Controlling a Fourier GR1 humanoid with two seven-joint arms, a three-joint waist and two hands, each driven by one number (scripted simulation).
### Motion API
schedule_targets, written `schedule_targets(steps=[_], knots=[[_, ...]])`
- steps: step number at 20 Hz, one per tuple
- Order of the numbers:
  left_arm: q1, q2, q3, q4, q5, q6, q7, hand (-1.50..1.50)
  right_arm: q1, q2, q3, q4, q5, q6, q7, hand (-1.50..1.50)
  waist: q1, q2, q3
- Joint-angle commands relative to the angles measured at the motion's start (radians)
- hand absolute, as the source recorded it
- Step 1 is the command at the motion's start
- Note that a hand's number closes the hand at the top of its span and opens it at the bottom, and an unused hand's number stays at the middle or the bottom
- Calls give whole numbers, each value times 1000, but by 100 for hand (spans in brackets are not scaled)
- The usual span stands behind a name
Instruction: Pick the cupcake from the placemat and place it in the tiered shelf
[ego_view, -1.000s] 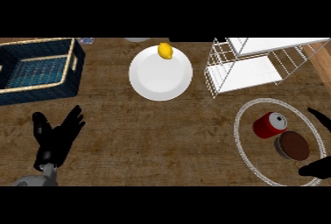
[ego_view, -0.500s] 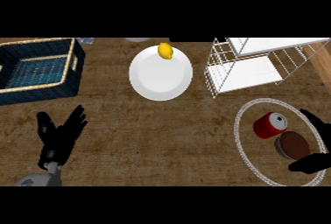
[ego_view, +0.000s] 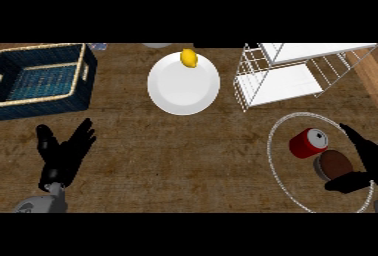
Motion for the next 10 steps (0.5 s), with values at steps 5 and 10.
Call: schedule_targets(steps=[5, 10], knots=[[61, -4, 35, -50, -15, -42, -3, 0, -126, 28, -34, 189, 72, -25, -94, -150, 4, 0, 0], [11, -25, 9, -59, -34, -14, 49, 0, -82, 2, 74, 201, 96, 106, -185, 150, 10, 3, 0]])
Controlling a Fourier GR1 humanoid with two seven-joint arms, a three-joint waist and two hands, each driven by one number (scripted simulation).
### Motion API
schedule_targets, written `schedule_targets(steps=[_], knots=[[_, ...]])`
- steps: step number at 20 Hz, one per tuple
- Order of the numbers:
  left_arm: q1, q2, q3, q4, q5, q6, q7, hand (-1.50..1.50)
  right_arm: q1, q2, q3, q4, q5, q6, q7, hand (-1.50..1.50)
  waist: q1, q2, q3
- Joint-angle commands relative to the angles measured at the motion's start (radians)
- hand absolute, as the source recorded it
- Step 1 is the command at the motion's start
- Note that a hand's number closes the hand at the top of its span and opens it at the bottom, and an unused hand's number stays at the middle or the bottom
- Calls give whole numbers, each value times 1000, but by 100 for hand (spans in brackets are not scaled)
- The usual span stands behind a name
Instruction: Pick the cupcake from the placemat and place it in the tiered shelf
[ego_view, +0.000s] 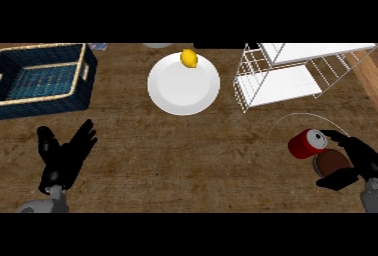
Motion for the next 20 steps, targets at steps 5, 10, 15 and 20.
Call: schedule_targets(steps=[5, 10, 15, 20], knots=[[-11, -11, 12, 46, -30, 7, -33, 0, -19, 63, 88, 96, 74, -22, -123, 150, 0, 5, 8], [-49, -15, 32, 112, -19, -23, -59, 0, 79, 71, 76, -92, 40, -8, -135, 150, -9, 3, 7], [31, -31, 6, -8, -18, -8, -26, 0, 5, 78, 179, -210, 44, 100, -168, 150, 10, 1, 7], [41, -1, 10, -9, -22, -34, -19, 0, -93, 150, 275, -334, 10, 226, -147, 150, 7, 0, 7]])
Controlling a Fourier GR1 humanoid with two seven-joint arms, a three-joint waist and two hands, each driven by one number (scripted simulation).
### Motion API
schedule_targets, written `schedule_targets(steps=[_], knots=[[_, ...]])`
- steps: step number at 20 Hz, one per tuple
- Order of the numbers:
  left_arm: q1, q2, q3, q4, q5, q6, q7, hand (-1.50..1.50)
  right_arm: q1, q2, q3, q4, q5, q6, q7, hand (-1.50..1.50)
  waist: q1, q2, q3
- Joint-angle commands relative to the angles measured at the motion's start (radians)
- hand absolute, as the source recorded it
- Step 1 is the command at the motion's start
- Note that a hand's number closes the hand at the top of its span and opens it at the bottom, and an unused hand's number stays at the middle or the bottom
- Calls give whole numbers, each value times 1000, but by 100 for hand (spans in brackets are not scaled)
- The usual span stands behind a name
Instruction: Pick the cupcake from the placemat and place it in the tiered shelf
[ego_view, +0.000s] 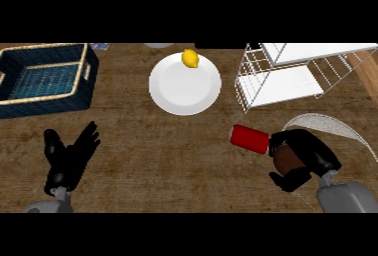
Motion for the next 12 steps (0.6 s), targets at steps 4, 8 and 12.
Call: schedule_targets(steps=[4, 8, 12], knots=[[23, -1, 15, -8, 10, -11, -16, 0, 12, 58, -7, -368, -98, 76, 86, 150, -19, -2, 3], [14, 29, 49, -23, 23, -8, 4, 0, 33, 44, -93, -624, -163, 112, 206, 150, -33, -7, 2], [18, -4, 11, -32, 9, -7, 23, 0, -107, 47, -241, -703, -280, 186, 402, 150, -16, 0, 3]])
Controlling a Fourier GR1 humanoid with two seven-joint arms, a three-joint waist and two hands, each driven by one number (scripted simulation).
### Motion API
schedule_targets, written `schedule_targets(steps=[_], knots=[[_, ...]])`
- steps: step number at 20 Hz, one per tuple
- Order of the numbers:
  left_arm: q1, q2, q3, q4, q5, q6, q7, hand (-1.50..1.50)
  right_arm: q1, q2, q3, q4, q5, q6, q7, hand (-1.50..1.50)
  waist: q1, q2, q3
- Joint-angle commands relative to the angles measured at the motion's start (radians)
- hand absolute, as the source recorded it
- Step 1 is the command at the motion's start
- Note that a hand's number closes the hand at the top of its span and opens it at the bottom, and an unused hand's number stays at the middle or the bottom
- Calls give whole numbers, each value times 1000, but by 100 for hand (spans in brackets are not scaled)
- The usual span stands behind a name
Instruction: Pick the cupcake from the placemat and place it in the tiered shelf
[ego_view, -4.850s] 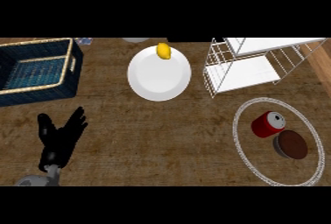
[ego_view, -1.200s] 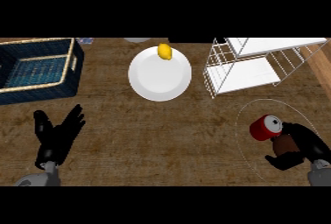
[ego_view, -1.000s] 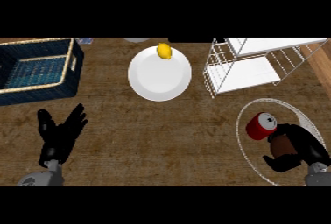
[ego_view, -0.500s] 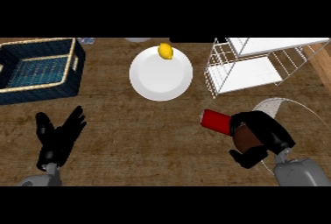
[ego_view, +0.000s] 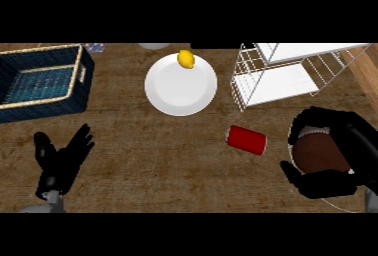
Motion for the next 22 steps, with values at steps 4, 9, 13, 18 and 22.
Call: schedule_targets(steps=[4, 9, 13, 18, 22], knots=[[19, 5, -13, -95, 3, -6, 53, 0, -172, -39, -219, -235, -248, 166, 354, 150, 9, 0, 1], [1, -2, -2, -1, -22, -5, -7, 0, -488, -154, -334, -46, -365, 197, 513, 150, 15, 4, 0], [-74, -9, 8, 42, -11, -9, 11, 0, -643, -201, -352, 215, -311, 125, 455, 150, 26, 10, 0], [-45, -38, -6, 28, -33, 13, -6, 0, -754, -238, -332, 373, -285, 84, 429, 150, 27, 8, 1], [-36, -26, 7, 74, -28, -25, -59, 0, -832, -308, -327, 581, -221, 69, 279, 150, 31, 12, 1]])
